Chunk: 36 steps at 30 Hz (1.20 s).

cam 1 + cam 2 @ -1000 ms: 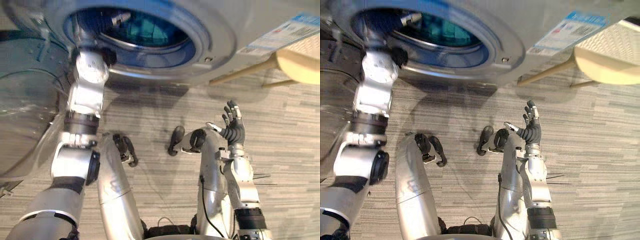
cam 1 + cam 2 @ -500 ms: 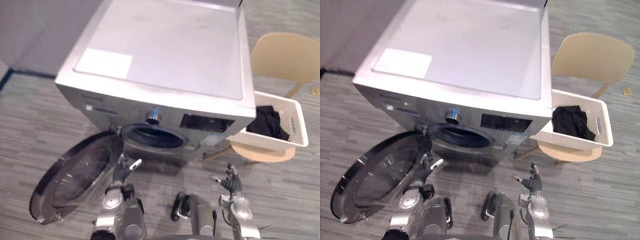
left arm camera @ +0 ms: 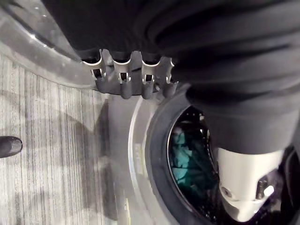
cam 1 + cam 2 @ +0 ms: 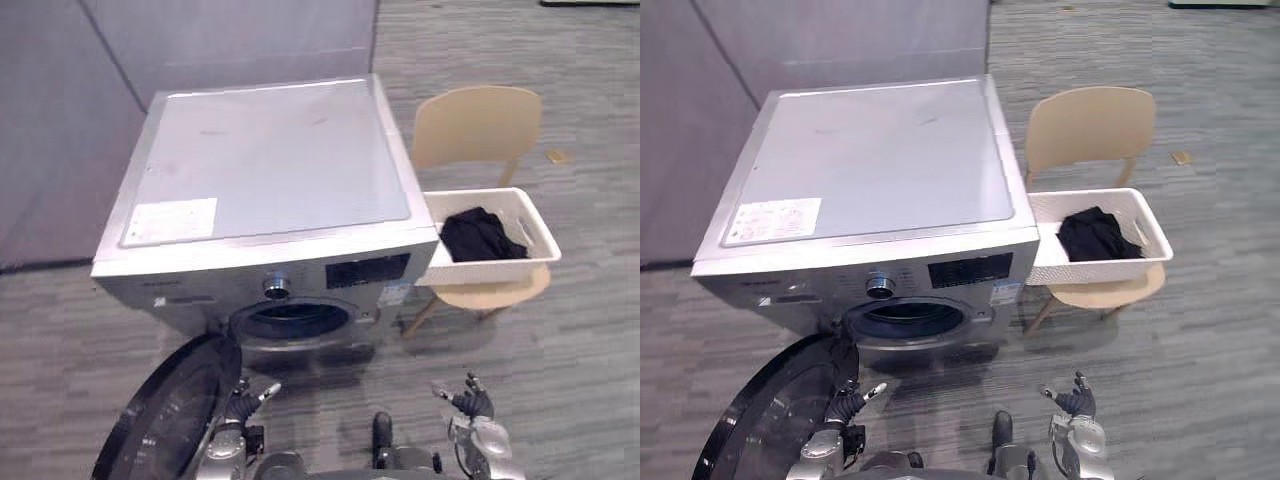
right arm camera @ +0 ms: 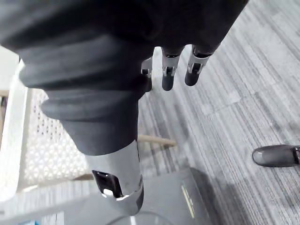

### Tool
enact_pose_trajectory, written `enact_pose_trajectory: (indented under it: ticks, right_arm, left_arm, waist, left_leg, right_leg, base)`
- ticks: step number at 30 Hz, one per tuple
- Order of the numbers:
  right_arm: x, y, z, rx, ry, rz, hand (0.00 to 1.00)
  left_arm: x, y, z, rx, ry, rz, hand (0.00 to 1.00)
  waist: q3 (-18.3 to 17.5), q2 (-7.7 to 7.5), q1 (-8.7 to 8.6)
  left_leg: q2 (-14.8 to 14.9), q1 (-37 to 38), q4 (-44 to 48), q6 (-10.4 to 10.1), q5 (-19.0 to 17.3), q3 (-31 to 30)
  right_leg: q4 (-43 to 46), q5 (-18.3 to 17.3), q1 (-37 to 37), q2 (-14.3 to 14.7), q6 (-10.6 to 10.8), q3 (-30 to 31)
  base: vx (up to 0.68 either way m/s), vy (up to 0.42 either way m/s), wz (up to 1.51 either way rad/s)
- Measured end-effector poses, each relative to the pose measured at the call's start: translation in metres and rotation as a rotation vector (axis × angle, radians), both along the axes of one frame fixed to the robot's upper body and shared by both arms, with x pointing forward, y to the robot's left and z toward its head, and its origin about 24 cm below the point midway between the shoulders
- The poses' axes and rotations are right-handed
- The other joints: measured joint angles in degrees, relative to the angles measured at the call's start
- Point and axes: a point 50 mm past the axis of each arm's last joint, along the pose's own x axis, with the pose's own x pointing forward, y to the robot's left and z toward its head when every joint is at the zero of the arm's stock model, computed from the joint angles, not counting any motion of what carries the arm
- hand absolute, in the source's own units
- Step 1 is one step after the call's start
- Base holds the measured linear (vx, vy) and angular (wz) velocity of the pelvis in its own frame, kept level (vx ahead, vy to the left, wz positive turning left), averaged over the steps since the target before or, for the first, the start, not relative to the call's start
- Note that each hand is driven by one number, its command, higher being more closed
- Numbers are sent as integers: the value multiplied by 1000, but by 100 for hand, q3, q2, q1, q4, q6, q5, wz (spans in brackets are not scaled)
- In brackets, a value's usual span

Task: Pick up the laundry basket with both hands and put the clothes into the washing machine.

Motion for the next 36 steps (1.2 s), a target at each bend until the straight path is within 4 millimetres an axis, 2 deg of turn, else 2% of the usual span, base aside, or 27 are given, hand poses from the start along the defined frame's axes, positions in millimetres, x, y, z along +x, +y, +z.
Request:
enact_pose_trajectory:
  ticks: [2, 3, 4, 5, 6, 7, 9, 11, 12, 13, 14, 15, 16, 17, 18, 20, 22, 24, 25, 27, 29, 30, 31, 32, 33, 34, 36]
  right_arm:
    - [12, 3, 5, 13, -34, -3, 0]
    - [21, 5, 8, 15, -57, 6, 0]
    - [30, 9, 11, 21, -76, 15, 0]
    - [34, 13, 13, 22, -86, 32, 0]
    - [35, 15, 13, 21, -86, 35, 0]
    - [34, 15, 12, 21, -80, 31, 0]
    - [39, 18, 13, 23, -83, 42, 0]
    - [38, 20, 12, 23, -76, 58, 0]
    - [32, 22, 8, 25, -56, 65, 0]
    - [28, 23, 6, 27, -45, 70, 0]
    - [22, 26, 3, 30, -24, 85, 0]
    - [19, 27, 1, 28, -14, 94, 0]
    - [19, 27, 1, 28, -15, 94, 0]
    - [21, 27, 2, 24, -20, 95, 0]
    - [21, 25, 2, 21, -16, 94, 0]
    - [20, 25, 0, 23, -6, 94, 0]
    - [21, 25, 1, 24, -9, 94, 0]
    - [25, 23, 3, 23, -21, 88, 0]
    - [27, 21, 4, 23, -23, 84, 0]
    - [34, 24, 6, 32, -38, 86, 0]
    - [40, 25, 8, 33, -50, 91, 0]
    - [39, 26, 6, 38, -35, 92, 0]
    - [37, 28, 4, 43, -25, 91, 0]
    - [35, 30, 2, 53, -16, 90, 0]
    - [33, 30, 1, 52, -9, 90, 0]
    - [34, 28, 2, 46, -9, 91, 0]
    - [33, 24, 3, 14, -13, 109, 0]
  left_arm:
    - [1, 4, 1, 18, -3, 9, 0]
    - [3, 6, 2, 24, -8, 14, 0]
    - [3, 8, 2, 21, -10, 34, 0]
    - [1, 10, 1, 24, -1, 41, 0]
    - [0, 14, 1, 35, 4, 40, 0]
    - [-1, 17, 1, 45, 11, 37, 0]
    - [0, 18, 2, 49, 6, 39, 0]
    - [3, 18, 2, 43, 6, 38, 0]
    - [3, 15, 1, 39, 11, 31, 0]
    - [2, 13, 0, 34, 14, 27, 0]
    - [3, 11, 0, 30, 14, 25, 0]
    - [-2, 10, -3, 25, 33, 27, 0]
    - [-3, 6, -4, 16, 38, 26, 0]
    - [-3, -3, -5, -6, 41, 18, 0]
    - [-3, -11, -6, -24, 40, 10, 0]
    - [-7, -16, -7, -32, 45, -7, 0]
    - [-11, -17, -7, -37, 42, 2, 0]
    - [-6, -19, -4, -41, 18, 2, 0]
    - [-4, -19, -2, -42, 4, 5, 0]
    - [-6, -19, -1, -42, -10, 12, 0]
    - [-6, -19, 0, -44, -16, 16, 0]
    - [-7, -19, -1, -42, -11, 15, 0]
    - [-6, -19, 0, -38, -13, 11, 0]
    - [-4, -16, 1, -20, -20, 2, 0]
    - [-2, -16, 2, -6, -21, -21, 0]
    - [-1, -17, 3, -4, -25, -32, 0]
    - [11, -23, 9, -13, -70, -37, 0]
  waist:
    - [54, -91, -6]
    - [84, -106, -51]
    - [132, -32, -40]
    - [151, -26, -46]
    - [142, -132, -50]
    - [120, -169, -58]
    - [108, -212, -61]
    - [169, -145, -109]
    - [176, -65, -217]
    - [181, -45, -265]
    - [208, 5, -250]
    - [253, 100, -211]
    - [270, 135, -188]
    - [289, 168, -129]
    - [301, 151, -61]
    - [354, 133, 63]
    - [377, 103, 101]
    - [449, 211, 212]
    - [473, 193, 315]
    - [437, 149, 477]
    - [446, 138, 469]
    - [449, 149, 455]
    - [482, 88, 445]
    - [526, -42, 354]
    - [542, -130, 245]
    - [544, -126, 211]
    - [544, -20, 163]
  left_leg:
    - [-10, -91, 142, 84, -259, 426]
    - [65, -179, 128, 141, -294, 916]
    - [300, -142, 91, 130, -285, 1434]
    - [376, -37, 77, 98, -268, 1815]
    - [374, 90, 46, 89, -268, 2198]
    - [373, 194, 91, 16, -321, 2650]
    - [461, 314, 179, -60, -357, 3176]
    - [533, 483, 231, -207, -433, 3431]
    - [811, 500, 718, -367, -543, 3446]
    - [1017, 472, 1188, -357, -617, 3432]
    - [1593, 346, 2365, -166, -626, 3365]
    - [2141, 86, 3615, 452, -553, 2969]
    - [2224, -69, 4076, 533, -630, 2637]
    - [2002, -511, 4538, 457, -708, 1747]
    - [1505, -946, 4626, 277, -793, 947]
    - [929, -1358, 4227, 238, -817, 264]
    - [551, -1735, 3341, 195, -791, 31]
    - [291, -2079, 1991, -76, -548, 31]
    - [133, -2066, 1387, 75, 33, 58]
    - [-101, -1986, 1202, 343, 440, -37]
    - [-171, -2016, 1486, 768, 191, -63]
    - [-226, -1771, 1431, 891, -15, -71]
    - [-262, -1563, 1347, 917, -57, -116]
    - [-467, -1187, 1183, 1021, -120, -298]
    - [-663, -846, 1064, 1092, -165, -590]
    - [-714, -677, 961, 1099, -169, -765]
    - [-719, -144, 550, 1096, -168, -1531]
  right_leg:
    - [-60, 80, -309, 101, 8, 398]
    - [-124, -150, -460, 33, -316, -97]
    - [190, -435, -705, -67, -649, -1298]
    - [667, -597, -816, -193, -818, -2255]
    - [1110, -850, -786, -399, -1068, -3193]
    - [1365, -1212, -595, -639, -1154, -4172]
    - [1425, -1307, -509, -729, -1176, -4975]
    - [1469, -1222, -576, -558, -1016, -4699]
    - [1473, -1354, -579, -343, -950, -4429]
    - [1436, -1401, -544, -212, -951, -4291]
    - [1280, -1442, -372, 119, -983, -4005]
    - [1085, -1457, -103, 475, -1008, -3642]
    - [1043, -1465, -9, 602, -1021, -3423]
    - [1020, -1525, 135, 714, -1113, -3075]
    - [978, -1533, 298, 750, -1127, -2728]
    - [834, -1493, 627, 766, -1034, -2256]
    - [640, -1481, 872, 768, -937, -1948]
    - [357, -1500, 1146, 768, -810, -1704]
    - [178, -1484, 1275, 739, -741, -1566]
    - [148, -1605, 1399, 625, -531, -1313]
    - [832, -1926, 1220, 479, -289, -1367]
    - [1976, -2162, 888, 314, 72, -1408]
    - [2781, -2208, 658, 171, 209, -1422]
    - [4372, -1937, 175, -185, 460, -1540]
    - [5523, -1954, -226, -513, 310, -1700]
    - [5809, -2058, -342, -606, 166, -1737]
    - [5225, -2287, -561, -697, -171, -2005]
  base:
    - [-199, 42, -163]
    - [-240, -2, -193]
    - [-207, -30, -228]
    - [-76, -41, -225]
    - [29, -75, -216]
    - [44, -80, -193]
    - [53, -117, -192]
    - [144, -186, -170]
    - [171, -145, -139]
    - [199, -128, -138]
    - [212, -125, -158]
    - [206, -124, -168]
    - [201, -69, -176]
    - [185, 17, -174]
    - [198, 39, -169]
    - [249, 68, -131]
    - [249, 80, -88]
    - [310, 114, -51]
    - [242, 100, -48]
    - [492, 173, -47]
    - [504, 176, -5]
    - [388, 144, 18]
    - [513, 155, 52]
    - [538, 111, 101]
    - [548, 79, 118]
    - [542, 42, 139]
    - [525, -14, 146]
